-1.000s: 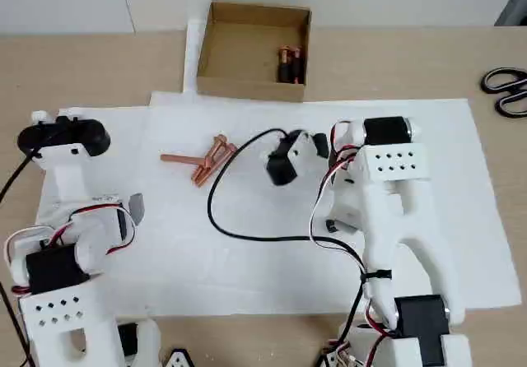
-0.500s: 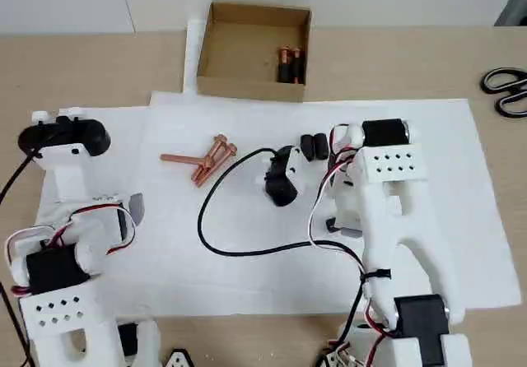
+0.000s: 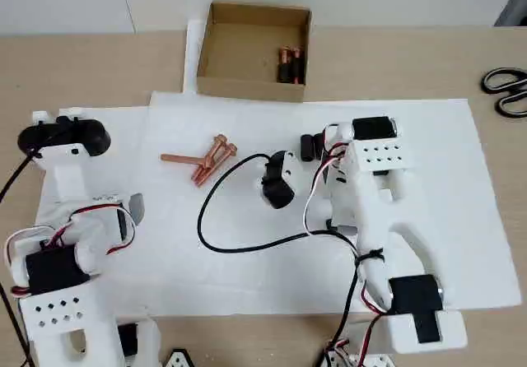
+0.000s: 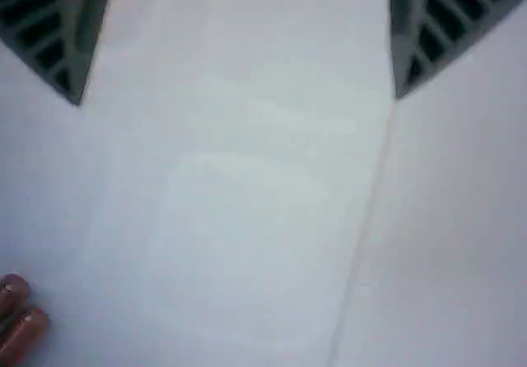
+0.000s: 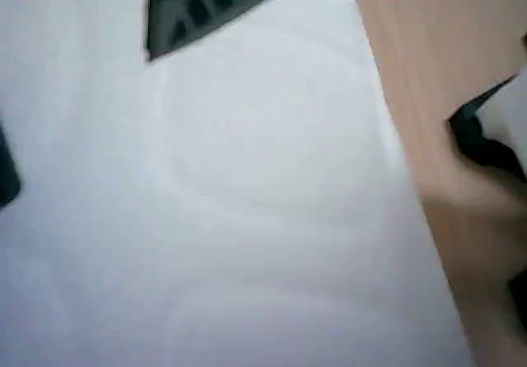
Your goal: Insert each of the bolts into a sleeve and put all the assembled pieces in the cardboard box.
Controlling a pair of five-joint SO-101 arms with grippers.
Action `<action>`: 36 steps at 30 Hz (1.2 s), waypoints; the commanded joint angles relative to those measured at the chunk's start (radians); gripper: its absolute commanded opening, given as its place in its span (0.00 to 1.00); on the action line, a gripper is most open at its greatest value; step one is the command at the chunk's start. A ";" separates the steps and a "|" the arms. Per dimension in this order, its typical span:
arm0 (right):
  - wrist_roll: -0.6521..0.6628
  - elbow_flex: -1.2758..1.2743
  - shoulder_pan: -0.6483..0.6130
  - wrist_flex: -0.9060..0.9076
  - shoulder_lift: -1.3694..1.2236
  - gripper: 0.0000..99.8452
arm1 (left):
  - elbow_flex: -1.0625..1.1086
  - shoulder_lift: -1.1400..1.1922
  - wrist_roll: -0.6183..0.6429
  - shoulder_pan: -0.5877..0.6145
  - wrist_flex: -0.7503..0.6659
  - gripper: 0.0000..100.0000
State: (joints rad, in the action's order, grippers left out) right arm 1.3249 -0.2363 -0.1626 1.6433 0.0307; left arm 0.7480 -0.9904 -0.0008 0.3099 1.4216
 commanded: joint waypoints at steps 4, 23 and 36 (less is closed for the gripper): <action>0.026 0.005 0.002 -0.021 -0.042 0.21 | -0.005 -0.015 0.006 0.008 0.003 0.23; 0.031 0.005 0.041 -0.077 -0.249 0.20 | -0.005 -0.015 0.006 0.008 0.003 0.23; 0.009 0.038 0.041 -0.050 -0.297 0.01 | -0.007 -0.015 0.006 0.006 0.003 0.23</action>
State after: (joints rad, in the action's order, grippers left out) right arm 1.3433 -0.2148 -0.1335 1.5635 -0.2700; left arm 0.7480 -0.9904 -0.0008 0.3099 1.4216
